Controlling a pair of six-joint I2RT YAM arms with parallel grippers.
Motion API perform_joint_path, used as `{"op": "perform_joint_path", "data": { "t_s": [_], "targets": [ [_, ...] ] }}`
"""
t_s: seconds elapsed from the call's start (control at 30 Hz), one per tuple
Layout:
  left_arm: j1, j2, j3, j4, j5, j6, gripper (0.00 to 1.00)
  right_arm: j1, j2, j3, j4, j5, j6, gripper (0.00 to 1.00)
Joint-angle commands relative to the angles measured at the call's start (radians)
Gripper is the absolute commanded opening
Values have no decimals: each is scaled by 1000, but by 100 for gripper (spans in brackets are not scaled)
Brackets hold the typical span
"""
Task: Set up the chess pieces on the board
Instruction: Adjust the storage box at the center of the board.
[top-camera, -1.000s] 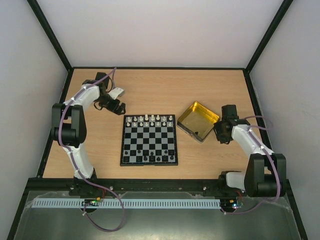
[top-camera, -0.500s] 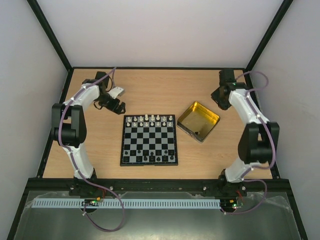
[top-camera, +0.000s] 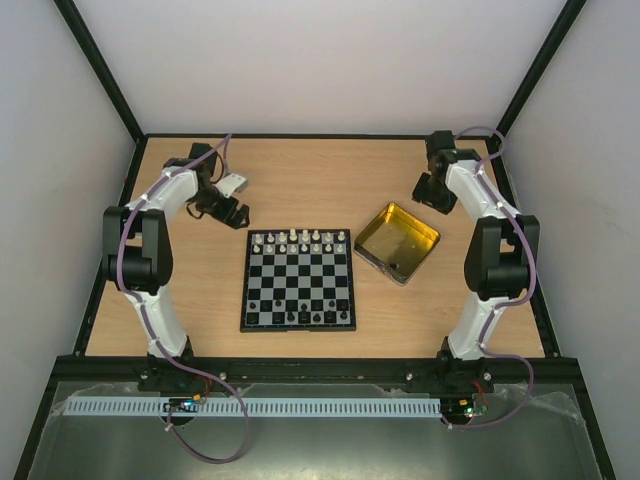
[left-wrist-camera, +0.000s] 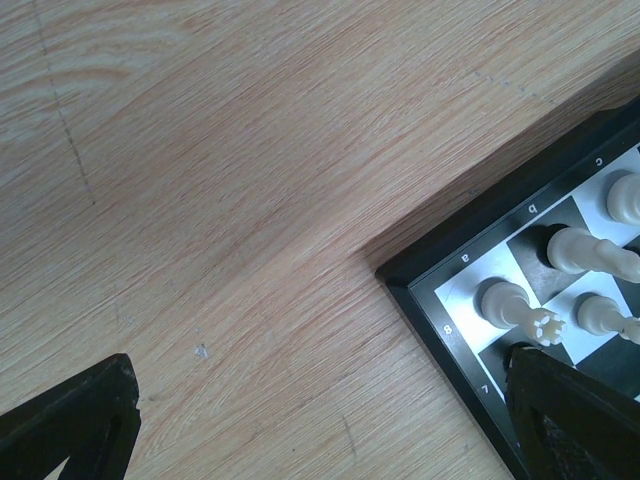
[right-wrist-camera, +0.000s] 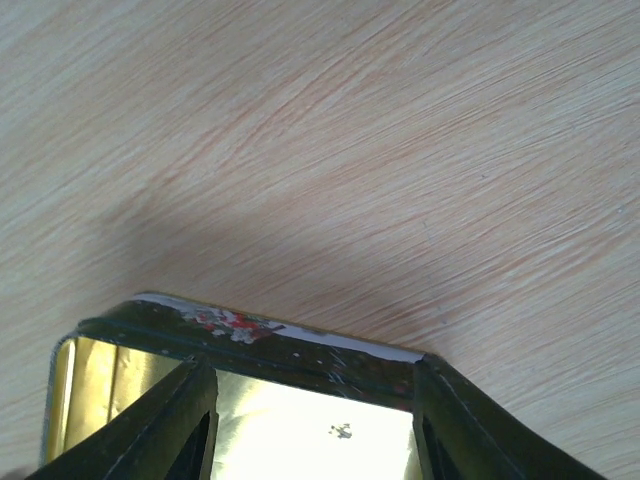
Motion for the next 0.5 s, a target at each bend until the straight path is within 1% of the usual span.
{"op": "perform_joint_path", "data": {
  "t_s": [0.0,0.07,0.2,0.27,0.47],
  "targets": [
    [6,20,7,-16,14,15,99,6,11,54,-97,27,-151,52],
    [6,22,9,-16,11,22,99,6,15,38,-105,38,-187,52],
    [7,31,18,-19,6,28,99,6,-22,-29,-61,27,-227,53],
    [6,36,24,-21,9,28,99,6,-43,-58,-42,-2,-249,54],
    [6,47,37,-24,10,33,99,19,-71,-111,-18,-6,-276,56]
  ]
}}
